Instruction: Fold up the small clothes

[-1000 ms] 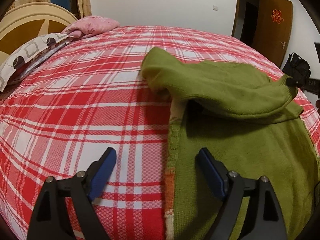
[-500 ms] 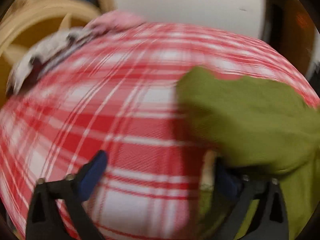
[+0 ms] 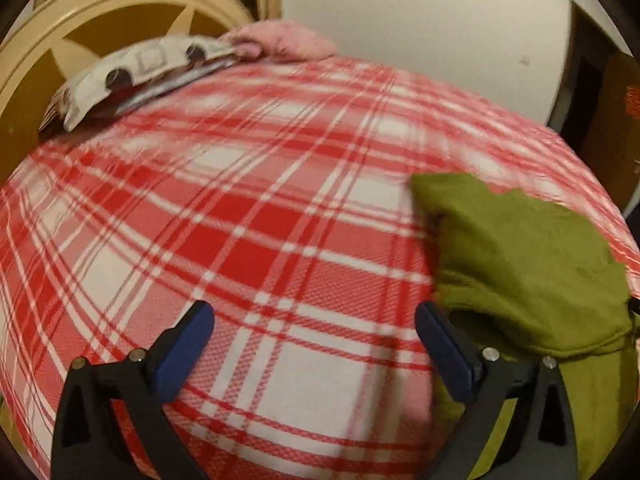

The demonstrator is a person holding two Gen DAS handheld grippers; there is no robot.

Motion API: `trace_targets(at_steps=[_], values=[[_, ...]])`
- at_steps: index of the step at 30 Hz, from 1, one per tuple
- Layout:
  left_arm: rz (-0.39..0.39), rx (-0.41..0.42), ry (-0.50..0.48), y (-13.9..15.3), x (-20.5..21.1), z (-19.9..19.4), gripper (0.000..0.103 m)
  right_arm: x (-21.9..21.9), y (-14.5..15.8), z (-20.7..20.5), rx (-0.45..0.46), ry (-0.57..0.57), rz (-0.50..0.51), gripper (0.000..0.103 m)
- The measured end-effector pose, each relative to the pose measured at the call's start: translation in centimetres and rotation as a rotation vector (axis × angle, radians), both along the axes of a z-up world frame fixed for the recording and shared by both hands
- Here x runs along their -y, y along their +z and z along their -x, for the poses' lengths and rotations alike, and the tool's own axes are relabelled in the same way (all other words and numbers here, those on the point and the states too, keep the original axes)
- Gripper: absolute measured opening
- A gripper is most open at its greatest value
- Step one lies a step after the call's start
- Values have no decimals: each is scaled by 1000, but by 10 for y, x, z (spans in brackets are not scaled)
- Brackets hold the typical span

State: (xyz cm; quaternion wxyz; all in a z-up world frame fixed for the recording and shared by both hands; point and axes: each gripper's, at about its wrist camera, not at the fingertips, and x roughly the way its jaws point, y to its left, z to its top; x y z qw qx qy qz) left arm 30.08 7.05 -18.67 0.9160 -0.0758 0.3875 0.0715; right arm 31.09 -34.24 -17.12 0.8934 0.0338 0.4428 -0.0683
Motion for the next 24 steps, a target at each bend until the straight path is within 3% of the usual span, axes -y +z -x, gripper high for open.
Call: trace_targets(at_steps=[3,6,7,8,9,10,13,15,16,17,18,19,24], values=[[-6,60,-20,21,8,-7,103,0,4,-3,6,-4,19,8],[-48,68,-88,34,28,-24,103,6,12,-8,31,-8,-29,11],[-63,74,-103,35,34,-29,103,8,13,-9,31,-4,-52,34],[-76,74,-109,36,38,-33,103,11,12,-11,28,7,-100,72],[-101,64,-125,34,45,-38,103,12,10,-12,29,13,-137,80],[-123,50,-145,29,51,-43,103,14,9,-11,37,19,-176,80],[-190,9,-137,15,57,-51,103,4,3,-11,17,38,-128,78],[-230,-69,-113,-5,53,-57,103,3,-3,-11,-3,22,-113,59],[-227,-97,-105,-11,51,-57,103,4,-7,-12,-22,18,-127,37],[-186,-92,-101,-11,45,-55,103,4,-11,-12,-35,20,-131,24],[-158,-86,-94,-9,40,-53,103,3,-12,-10,-34,33,-122,22],[-160,-89,-97,-9,38,-52,103,0,-10,-7,-21,53,-109,11],[-163,-67,-131,-4,44,-45,103,-1,24,8,90,10,39,7]])
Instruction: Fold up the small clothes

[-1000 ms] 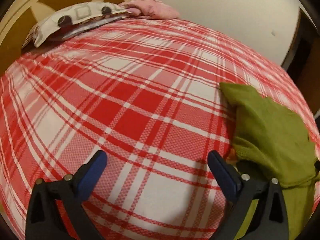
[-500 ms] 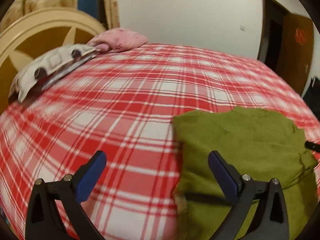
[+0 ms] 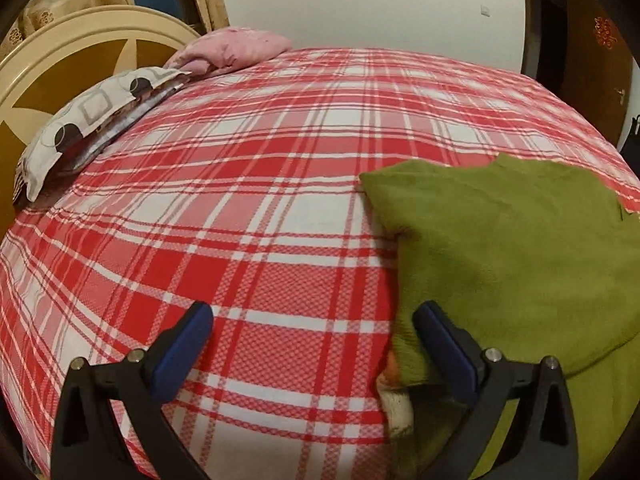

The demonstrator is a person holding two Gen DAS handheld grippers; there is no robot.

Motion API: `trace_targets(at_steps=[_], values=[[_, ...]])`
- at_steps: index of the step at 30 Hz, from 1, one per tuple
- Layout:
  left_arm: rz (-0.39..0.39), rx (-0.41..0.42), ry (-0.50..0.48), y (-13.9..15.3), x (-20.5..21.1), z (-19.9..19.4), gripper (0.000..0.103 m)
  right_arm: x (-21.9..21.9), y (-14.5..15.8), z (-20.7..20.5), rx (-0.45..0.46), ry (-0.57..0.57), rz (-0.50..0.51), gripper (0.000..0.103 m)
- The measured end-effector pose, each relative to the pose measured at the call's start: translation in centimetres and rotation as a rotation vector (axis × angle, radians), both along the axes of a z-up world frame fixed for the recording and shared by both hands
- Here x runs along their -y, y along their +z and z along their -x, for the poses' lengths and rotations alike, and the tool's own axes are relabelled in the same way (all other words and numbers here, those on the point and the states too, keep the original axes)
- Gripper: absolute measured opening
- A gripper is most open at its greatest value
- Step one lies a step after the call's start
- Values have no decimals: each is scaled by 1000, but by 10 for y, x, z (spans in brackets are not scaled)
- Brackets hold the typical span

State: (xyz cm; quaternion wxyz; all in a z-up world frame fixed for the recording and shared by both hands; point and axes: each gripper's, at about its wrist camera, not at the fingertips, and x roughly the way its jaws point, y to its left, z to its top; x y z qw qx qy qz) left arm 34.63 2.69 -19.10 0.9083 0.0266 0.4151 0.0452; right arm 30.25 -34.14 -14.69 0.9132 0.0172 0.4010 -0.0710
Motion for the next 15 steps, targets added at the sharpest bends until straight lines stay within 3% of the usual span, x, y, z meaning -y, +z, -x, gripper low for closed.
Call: trace_targets(at_steps=[2,4,6,8,9,12,15], values=[[-14,-3,-2,0,4,-2,103,1,-1,-6,-20,-11,29,7],[-35,-15,-1,-2,5,-5,103,-8,-20,-15,-107,43,68,7],[-26,-11,9,3,3,-4,103,-13,-31,-13,-119,34,134,15],[-44,23,22,10,2,-1,103,-12,-33,-8,-109,12,166,61],[-59,46,28,15,2,0,103,-9,-31,-4,-91,3,150,66],[-110,92,27,22,7,2,103,-9,-19,10,-40,35,83,66],[-156,31,7,8,15,-4,103,-20,-20,15,-49,99,94,66]])
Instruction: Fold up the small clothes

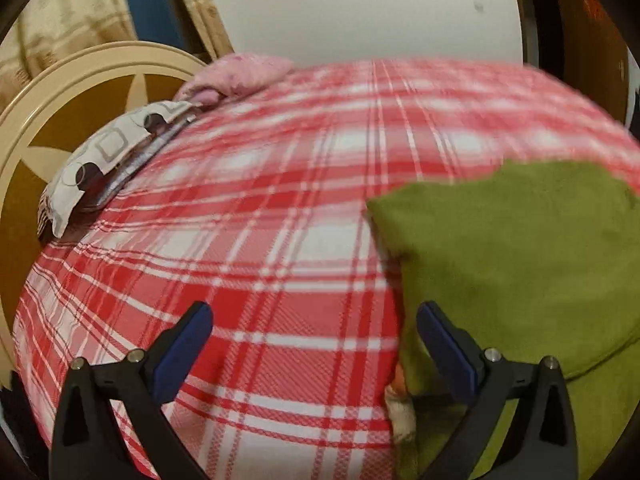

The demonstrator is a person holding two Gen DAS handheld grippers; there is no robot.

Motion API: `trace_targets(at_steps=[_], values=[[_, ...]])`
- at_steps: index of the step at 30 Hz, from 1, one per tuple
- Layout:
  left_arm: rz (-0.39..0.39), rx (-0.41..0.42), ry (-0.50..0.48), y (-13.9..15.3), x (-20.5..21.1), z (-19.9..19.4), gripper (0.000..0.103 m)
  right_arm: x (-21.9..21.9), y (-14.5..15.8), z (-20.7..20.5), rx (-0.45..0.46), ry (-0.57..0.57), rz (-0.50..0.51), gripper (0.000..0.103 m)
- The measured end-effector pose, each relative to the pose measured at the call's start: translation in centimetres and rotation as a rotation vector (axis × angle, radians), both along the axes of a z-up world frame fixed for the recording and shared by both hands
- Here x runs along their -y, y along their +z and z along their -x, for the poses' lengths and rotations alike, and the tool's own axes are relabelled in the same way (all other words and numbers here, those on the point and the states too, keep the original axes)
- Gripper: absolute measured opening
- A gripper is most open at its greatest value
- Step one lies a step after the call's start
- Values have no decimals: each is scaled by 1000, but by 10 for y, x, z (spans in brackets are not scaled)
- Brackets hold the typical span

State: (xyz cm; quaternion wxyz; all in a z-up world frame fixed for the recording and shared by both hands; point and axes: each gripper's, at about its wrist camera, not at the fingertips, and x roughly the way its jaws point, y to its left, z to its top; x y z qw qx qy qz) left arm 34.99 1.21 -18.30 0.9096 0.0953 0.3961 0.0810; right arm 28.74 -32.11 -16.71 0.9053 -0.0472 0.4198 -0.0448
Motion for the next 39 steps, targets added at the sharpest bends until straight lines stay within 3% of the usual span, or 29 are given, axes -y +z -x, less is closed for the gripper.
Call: trace_targets(at_steps=[3,6,12,15,18,29,34,39], values=[[-33,-3,-2,-11,4,3,103,0,-16,-2,-44,6,-24,66],[-33,-1,1,-8,4,7,103,13,-22,0,-41,-19,-131,66],[-18,-14,-25,-8,7,16,103,14,-6,16,7,-44,-188,66],[-28,-14,-37,-10,11,18,103,9,-18,22,-38,-37,-163,66],[-24,-20,-40,-11,12,19,103,5,-23,31,-27,-28,-125,66],[14,-26,-34,-9,9,34,103,6,-29,48,-54,-37,-123,66],[45,-64,-41,-8,7,59,103,3,-24,66,-55,-54,-145,66],[90,-23,-80,2,2,122,103,1,-18,109,-42,-57,-162,66]])
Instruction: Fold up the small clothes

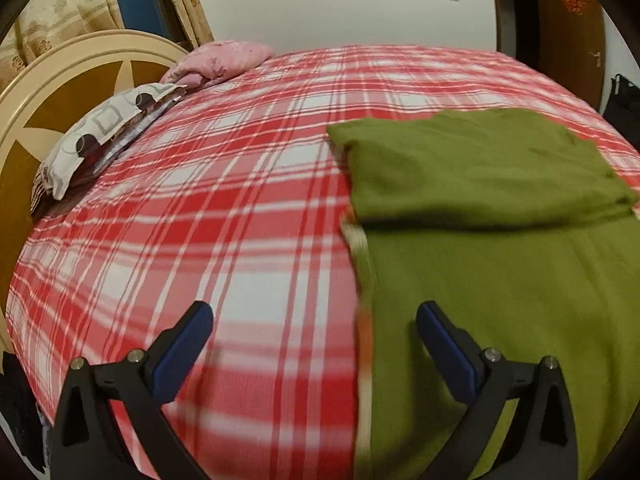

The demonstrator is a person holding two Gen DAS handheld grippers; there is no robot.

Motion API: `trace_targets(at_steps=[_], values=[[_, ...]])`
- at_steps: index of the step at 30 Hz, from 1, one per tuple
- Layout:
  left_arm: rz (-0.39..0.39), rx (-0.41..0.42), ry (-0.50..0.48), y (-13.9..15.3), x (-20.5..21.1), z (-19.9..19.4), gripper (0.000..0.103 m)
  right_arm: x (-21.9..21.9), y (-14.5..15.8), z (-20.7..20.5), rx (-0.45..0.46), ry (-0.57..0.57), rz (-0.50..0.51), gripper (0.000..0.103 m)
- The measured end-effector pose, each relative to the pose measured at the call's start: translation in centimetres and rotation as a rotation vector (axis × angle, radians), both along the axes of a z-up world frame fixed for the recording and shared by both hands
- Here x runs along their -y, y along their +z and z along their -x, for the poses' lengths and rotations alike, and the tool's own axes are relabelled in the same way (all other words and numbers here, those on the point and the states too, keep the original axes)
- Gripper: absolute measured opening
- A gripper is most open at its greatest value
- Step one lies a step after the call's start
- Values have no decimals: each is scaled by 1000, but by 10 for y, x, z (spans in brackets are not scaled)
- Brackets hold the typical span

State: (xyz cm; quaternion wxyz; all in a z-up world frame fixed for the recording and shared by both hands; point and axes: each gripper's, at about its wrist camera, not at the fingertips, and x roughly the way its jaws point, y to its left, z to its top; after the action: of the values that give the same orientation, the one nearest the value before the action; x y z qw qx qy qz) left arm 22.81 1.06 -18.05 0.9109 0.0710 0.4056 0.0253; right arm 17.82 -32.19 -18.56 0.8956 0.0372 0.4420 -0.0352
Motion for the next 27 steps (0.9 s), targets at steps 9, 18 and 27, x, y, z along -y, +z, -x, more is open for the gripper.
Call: trace_targets(at_steps=[9,18,27], values=[[12,-22,-9,-2,-21,94,103,-8,3,102,13,-18,9,66],[92,-123,-52,-12,-30,140,96,-15,6,160,29,-51,21,66],[248,-283,-92,-35,-29,148,61,-13,-8,202,-4,-76,13,66]])
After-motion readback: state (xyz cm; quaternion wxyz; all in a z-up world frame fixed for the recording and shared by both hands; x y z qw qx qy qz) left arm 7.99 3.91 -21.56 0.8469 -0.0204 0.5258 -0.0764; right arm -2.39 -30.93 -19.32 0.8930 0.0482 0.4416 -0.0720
